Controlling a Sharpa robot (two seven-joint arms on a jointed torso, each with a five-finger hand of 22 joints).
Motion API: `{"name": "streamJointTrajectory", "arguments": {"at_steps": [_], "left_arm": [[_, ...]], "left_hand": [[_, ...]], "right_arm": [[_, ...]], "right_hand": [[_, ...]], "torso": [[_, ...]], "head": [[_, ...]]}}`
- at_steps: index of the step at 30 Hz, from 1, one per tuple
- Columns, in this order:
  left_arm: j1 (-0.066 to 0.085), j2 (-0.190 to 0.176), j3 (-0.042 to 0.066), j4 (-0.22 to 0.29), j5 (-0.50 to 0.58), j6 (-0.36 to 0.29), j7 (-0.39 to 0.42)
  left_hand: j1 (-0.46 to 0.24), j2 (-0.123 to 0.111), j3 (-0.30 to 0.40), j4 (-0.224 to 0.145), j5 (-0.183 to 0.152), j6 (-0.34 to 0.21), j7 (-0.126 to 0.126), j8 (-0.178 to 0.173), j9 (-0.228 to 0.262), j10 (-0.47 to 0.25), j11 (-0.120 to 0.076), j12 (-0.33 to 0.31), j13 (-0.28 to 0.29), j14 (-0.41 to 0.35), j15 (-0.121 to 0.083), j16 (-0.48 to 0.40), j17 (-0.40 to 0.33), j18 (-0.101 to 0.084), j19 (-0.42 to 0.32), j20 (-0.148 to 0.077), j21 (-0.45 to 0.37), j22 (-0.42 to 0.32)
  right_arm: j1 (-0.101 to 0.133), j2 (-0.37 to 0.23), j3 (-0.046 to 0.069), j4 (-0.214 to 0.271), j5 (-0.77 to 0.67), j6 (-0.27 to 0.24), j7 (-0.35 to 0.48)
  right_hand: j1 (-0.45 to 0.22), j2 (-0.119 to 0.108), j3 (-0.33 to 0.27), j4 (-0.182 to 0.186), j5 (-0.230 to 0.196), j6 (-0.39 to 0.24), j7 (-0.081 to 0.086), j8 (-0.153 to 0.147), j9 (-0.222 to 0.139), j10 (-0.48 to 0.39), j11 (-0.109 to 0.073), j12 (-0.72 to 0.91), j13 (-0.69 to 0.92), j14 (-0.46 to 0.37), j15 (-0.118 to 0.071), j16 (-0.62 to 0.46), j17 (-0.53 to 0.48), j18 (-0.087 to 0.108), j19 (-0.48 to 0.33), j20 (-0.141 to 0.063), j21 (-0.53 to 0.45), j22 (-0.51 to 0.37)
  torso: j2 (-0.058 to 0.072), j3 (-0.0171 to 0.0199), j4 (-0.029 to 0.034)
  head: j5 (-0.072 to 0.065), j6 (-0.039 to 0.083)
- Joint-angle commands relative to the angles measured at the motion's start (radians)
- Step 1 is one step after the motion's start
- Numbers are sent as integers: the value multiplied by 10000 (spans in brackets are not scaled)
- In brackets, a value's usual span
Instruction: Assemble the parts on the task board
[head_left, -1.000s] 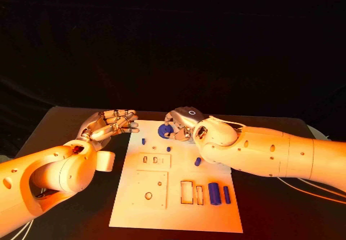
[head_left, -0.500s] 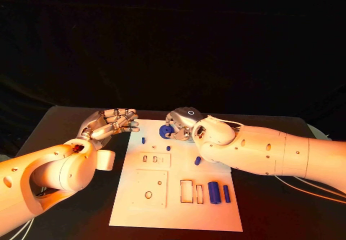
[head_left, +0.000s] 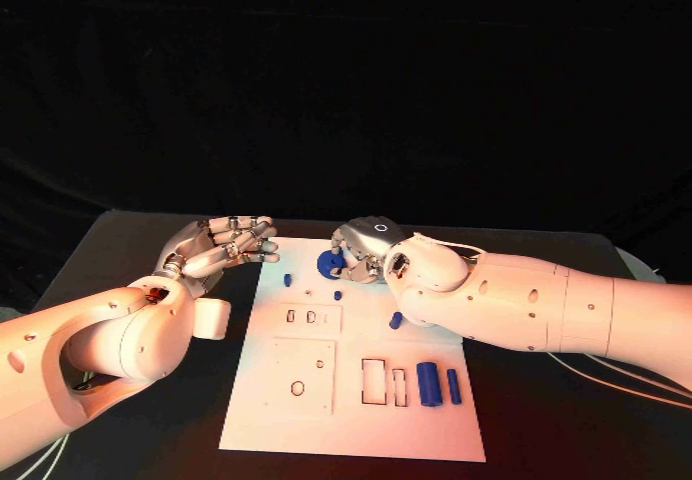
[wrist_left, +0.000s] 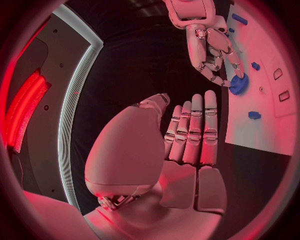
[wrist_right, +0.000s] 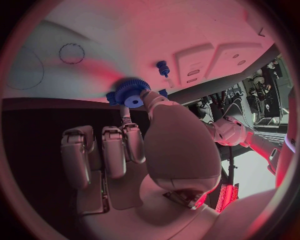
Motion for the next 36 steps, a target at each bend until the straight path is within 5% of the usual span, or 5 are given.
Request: {"name": "streamJointTrajectory", "arguments": {"at_steps": [1,7,23,31,36], "left_arm": [[38,13,8,22,18,187,38],[39,8,8,22,18,192,26],[39,148,5,-147,-6,202,3],[38,140,3,-202,-7,208,3],[38,122,2,-235,-7,230,13]], "left_hand": [[101,-35,56,25,-41,-27,15,-44,11,60,14,-43,14,-19,-7,-47,10,100,-52,-27,36,10],[101,-35,56,25,-41,-27,15,-44,11,60,14,-43,14,-19,-7,-47,10,100,-52,-27,36,10],[106,-34,70,19,-44,-27,19,-47,12,65,18,-59,13,-22,-5,-52,22,97,-73,-29,71,32],[104,-33,79,17,-44,-38,24,-55,10,57,24,-77,10,-26,-2,-58,30,95,-87,-30,95,47],[103,-28,84,18,-44,-39,26,-56,10,57,25,-82,10,-28,-1,-60,34,94,-93,-30,105,53]], "right_arm": [[-31,34,-15,-39,-157,35,-83],[-34,77,-15,-105,-82,-102,-73],[-36,33,-16,-61,271,157,130],[6,-710,8,440,876,-1488,717],[220,-1705,38,992,2360,-1926,1827]], "right_hand": [[-40,-127,75,16,-93,-149,51,-146,-49,-93,84,-125,1050,937,-19,19,2022,-67,1063,-49,45,2628],[-484,-165,-248,55,-760,-1123,373,-808,-260,-597,381,-622,550,948,238,41,2095,-67,1063,162,45,2628],[-901,124,-554,68,-540,-699,316,-722,-203,-370,354,-368,787,957,246,58,2144,-67,1063,227,45,2628],[-971,158,-552,68,-482,-657,302,-722,-202,-305,340,-302,853,949,233,49,2108,-67,1063,215,45,2628],[-750,172,-431,0,-561,-642,295,-775,-219,-417,328,-415,730,917,218,9,1971,-67,1063,195,45,2628]], "torso": [[-3,-4,4],[-2,-3,-3],[2,2,-1],[-25,22,-45],[-58,45,-116]], "head": [[-10,7],[-26,37],[-56,17],[-54,97],[-76,144]]}}
